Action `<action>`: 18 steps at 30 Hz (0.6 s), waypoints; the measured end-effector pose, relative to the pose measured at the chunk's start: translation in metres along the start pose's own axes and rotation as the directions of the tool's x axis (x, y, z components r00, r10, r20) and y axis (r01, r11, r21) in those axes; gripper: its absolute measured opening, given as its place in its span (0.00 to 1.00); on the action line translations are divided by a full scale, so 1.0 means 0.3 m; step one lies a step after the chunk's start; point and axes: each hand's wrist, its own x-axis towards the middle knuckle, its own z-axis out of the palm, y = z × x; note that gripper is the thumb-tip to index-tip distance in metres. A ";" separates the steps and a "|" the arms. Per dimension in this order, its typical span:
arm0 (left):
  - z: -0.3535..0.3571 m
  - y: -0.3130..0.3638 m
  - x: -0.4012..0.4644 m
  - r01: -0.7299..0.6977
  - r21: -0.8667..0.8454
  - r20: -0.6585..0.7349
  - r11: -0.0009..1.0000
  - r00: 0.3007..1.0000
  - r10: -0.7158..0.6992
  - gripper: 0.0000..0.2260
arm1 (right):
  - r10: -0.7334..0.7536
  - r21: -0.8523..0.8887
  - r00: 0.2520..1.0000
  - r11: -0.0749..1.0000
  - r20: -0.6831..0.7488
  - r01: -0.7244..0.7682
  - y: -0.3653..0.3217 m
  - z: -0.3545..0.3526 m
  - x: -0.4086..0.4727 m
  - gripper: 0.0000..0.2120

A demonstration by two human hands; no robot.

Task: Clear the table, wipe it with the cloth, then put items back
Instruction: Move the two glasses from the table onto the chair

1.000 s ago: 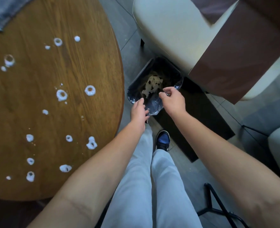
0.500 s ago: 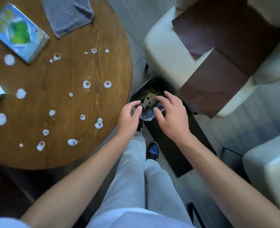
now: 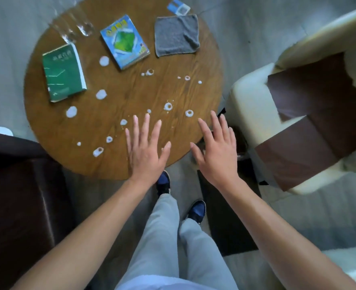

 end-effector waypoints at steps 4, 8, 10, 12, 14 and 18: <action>-0.058 -0.171 0.004 0.102 0.029 -0.062 0.994 0.993 -0.100 0.28 | -0.061 -0.029 0.998 0.998 0.003 0.061 -0.113 0.045 0.064 0.32; -0.128 -0.351 0.046 0.182 0.043 -0.136 0.982 0.975 -0.174 0.28 | -0.104 -0.047 0.994 0.994 -0.035 0.102 -0.225 0.083 0.147 0.31; -0.164 -0.444 0.076 0.211 0.042 -0.173 0.977 0.964 -0.201 0.28 | -0.100 -0.051 0.994 0.994 -0.044 0.098 -0.285 0.096 0.198 0.32; -0.192 -0.536 0.114 0.230 0.043 -0.195 0.972 0.956 -0.217 0.28 | -0.101 -0.048 0.993 0.994 -0.067 0.098 -0.341 0.107 0.252 0.31; -0.214 -0.622 0.156 0.248 0.042 -0.190 0.968 0.953 -0.236 0.28 | -0.105 -0.052 0.991 0.994 -0.084 0.100 -0.390 0.115 0.308 0.31; -0.243 -0.754 0.248 0.263 0.023 -0.183 0.965 0.950 -0.254 0.28 | -0.111 -0.064 0.987 0.993 -0.119 0.104 -0.469 0.131 0.426 0.31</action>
